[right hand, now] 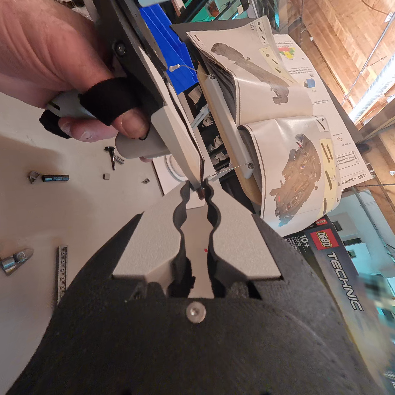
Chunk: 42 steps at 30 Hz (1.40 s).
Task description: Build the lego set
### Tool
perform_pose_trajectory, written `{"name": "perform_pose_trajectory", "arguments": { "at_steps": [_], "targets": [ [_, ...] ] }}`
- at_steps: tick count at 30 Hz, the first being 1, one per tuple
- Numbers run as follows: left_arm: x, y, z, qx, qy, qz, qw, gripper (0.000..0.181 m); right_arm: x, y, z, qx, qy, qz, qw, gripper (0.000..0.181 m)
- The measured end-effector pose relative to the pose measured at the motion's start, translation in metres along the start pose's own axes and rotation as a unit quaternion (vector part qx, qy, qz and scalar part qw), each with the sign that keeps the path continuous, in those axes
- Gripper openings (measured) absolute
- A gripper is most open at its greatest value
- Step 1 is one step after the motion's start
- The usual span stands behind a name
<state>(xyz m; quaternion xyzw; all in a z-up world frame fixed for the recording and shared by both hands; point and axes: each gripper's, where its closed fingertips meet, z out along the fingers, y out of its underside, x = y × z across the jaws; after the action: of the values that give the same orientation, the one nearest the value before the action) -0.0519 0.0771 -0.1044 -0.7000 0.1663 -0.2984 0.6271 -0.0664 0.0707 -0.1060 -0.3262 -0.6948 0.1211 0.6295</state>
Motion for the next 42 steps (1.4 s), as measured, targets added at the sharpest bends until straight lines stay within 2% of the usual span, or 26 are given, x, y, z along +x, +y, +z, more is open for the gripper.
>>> {"name": "perform_pose_trajectory", "arguments": {
  "at_steps": [4,12,19,24,29,35,38,42],
  "targets": [
    [0.007,0.000,0.000,0.002,0.035,-0.023,0.999,0.012,-0.001,-0.003,-0.001,0.007,-0.001,-0.002,1.000,0.011],
    [0.014,0.000,0.000,0.008,0.077,-0.058,0.995,0.016,-0.005,-0.010,-0.003,0.022,-0.007,-0.008,1.000,0.011],
    [0.018,-0.005,-0.003,0.017,0.077,-0.054,0.995,0.013,-0.003,-0.018,-0.005,0.037,0.002,-0.010,0.999,0.011],
    [0.021,-0.011,-0.009,0.031,0.078,-0.049,0.995,0.011,-0.002,-0.027,-0.007,0.079,-0.021,0.058,0.995,0.012],
    [0.025,-0.022,-0.016,0.063,0.121,-0.106,0.985,0.016,0.004,-0.031,-0.013,0.122,-0.048,0.129,0.983,0.011],
    [0.025,-0.017,-0.015,0.056,0.150,-0.151,0.975,0.023,0.004,-0.034,-0.017,0.150,-0.074,0.155,0.974,0.011],
    [0.032,-0.018,-0.014,0.057,0.177,-0.163,0.969,0.015,0.003,-0.035,-0.019,0.156,-0.082,0.151,0.973,0.011],
    [0.035,-0.018,-0.014,0.055,0.179,-0.142,0.972,0.011,0.002,-0.035,-0.020,0.164,-0.099,0.168,0.967,0.012]
  ]
}}
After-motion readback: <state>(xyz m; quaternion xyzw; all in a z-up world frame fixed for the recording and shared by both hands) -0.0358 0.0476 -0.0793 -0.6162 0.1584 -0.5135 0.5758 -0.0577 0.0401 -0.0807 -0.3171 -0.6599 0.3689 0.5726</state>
